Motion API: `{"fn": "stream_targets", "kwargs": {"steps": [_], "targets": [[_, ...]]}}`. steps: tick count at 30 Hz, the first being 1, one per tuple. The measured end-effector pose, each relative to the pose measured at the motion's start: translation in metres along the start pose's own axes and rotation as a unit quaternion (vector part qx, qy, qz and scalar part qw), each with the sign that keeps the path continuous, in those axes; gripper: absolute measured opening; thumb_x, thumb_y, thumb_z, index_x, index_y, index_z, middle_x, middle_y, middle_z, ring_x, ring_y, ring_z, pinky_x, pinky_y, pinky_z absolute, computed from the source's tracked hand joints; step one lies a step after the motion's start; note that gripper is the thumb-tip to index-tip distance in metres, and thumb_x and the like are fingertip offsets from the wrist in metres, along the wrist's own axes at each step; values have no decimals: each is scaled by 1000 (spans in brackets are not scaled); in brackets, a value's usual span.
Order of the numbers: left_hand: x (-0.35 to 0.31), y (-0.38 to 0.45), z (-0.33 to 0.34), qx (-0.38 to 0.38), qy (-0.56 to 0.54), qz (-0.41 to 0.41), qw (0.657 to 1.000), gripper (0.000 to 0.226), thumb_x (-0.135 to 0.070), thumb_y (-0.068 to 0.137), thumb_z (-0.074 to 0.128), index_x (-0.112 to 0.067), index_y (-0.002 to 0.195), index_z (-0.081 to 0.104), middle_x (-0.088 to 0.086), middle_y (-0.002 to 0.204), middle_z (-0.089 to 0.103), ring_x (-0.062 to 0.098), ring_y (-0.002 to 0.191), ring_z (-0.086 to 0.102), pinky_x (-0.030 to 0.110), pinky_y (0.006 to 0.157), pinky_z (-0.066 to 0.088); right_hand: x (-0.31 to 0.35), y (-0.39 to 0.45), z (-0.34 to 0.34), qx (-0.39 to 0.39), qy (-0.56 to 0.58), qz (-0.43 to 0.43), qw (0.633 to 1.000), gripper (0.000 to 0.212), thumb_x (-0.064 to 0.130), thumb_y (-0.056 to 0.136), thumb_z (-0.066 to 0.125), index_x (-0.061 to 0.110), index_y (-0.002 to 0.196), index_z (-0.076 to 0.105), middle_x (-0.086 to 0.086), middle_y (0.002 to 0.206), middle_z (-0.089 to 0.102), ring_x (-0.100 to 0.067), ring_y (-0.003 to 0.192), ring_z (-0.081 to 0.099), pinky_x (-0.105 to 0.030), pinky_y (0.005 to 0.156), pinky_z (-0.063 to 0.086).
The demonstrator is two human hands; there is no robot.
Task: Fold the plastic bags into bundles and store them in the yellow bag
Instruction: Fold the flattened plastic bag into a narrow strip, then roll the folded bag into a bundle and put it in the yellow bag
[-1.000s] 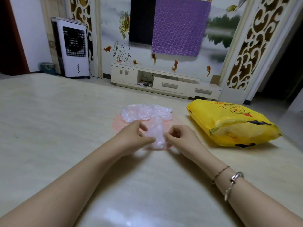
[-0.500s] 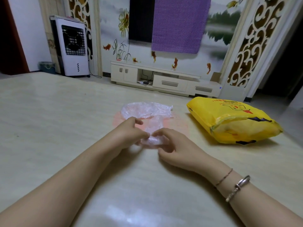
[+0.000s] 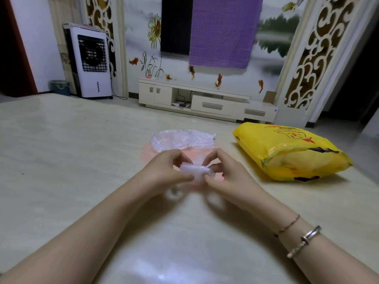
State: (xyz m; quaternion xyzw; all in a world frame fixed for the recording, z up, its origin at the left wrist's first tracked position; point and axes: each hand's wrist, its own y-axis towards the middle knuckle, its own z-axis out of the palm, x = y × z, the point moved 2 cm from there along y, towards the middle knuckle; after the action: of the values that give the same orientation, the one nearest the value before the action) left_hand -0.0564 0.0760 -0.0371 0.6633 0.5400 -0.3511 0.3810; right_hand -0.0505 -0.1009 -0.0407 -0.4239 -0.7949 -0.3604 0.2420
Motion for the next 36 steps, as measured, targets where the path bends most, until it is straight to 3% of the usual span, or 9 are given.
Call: {"fn": "stream_targets", "kwargs": {"steps": [2,6,10,17,21,24,27,32,36], "targets": [[1,2,-1,-5,-35,-15,999,21,-13,69,76,-7,87,66,5,77,67,13,61,58,24,60,46,0,1,-2,-19,35,19,999,17,13,84,63,24,89,52,4,74,64,-13,65,56,-15,54,35],[4,3,-1,-21,-45,-77,996,7,-14,85,67,-13,84,61,1,53,57,10,39,48,16,40,33,-8,12,1,-62,95,55,992,12,11,86,66,17,81,57,1,68,60,-12,63,52,-24,60,40],[7,12,4,-48,-68,-105,991,9,-13,89,61,-17,91,53,7,56,62,13,40,53,17,40,34,-23,25,8,-100,51,90,990,16,16,84,71,21,73,59,7,73,61,-9,62,53,-25,63,40],[14,24,9,-62,-2,-117,991,12,-17,90,55,-18,102,55,-2,40,58,8,35,49,15,38,33,-39,31,10,-37,-97,134,986,18,32,85,67,24,100,65,-2,110,55,-22,111,51,-35,98,44],[12,18,10,-75,-3,-111,991,15,-15,90,54,-15,105,56,-2,42,60,9,36,51,17,40,36,-32,29,8,-38,-15,110,993,15,17,84,69,23,78,56,1,85,61,-10,70,54,-22,63,41],[5,9,10,-84,-57,-111,989,15,-15,93,53,-9,106,57,3,62,67,9,39,56,16,39,38,-27,22,-2,-70,58,118,989,25,2,82,64,22,76,50,0,77,58,-20,69,54,-26,61,42],[-6,2,10,-84,-85,-115,986,12,-18,96,53,-9,103,56,9,93,69,9,47,58,15,39,37,-20,11,-22,-76,102,151,980,26,-6,82,49,19,82,43,-3,73,56,-21,60,53,-23,42,34],[-35,9,30,-61,-49,-106,991,13,-21,96,53,-12,105,57,0,98,65,11,62,60,21,53,42,-9,-4,-71,-47,70,140,987,35,-16,78,35,13,67,51,-9,65,55,-18,53,49,-17,42,29],[-58,21,72,-49,5,-51,997,22,-29,89,65,-12,99,58,2,89,63,12,64,62,25,56,47,-33,-36,-111,-115,37,161,980,42,-14,74,36,15,57,62,-8,62,60,-21,57,48,-24,51,38]]}}
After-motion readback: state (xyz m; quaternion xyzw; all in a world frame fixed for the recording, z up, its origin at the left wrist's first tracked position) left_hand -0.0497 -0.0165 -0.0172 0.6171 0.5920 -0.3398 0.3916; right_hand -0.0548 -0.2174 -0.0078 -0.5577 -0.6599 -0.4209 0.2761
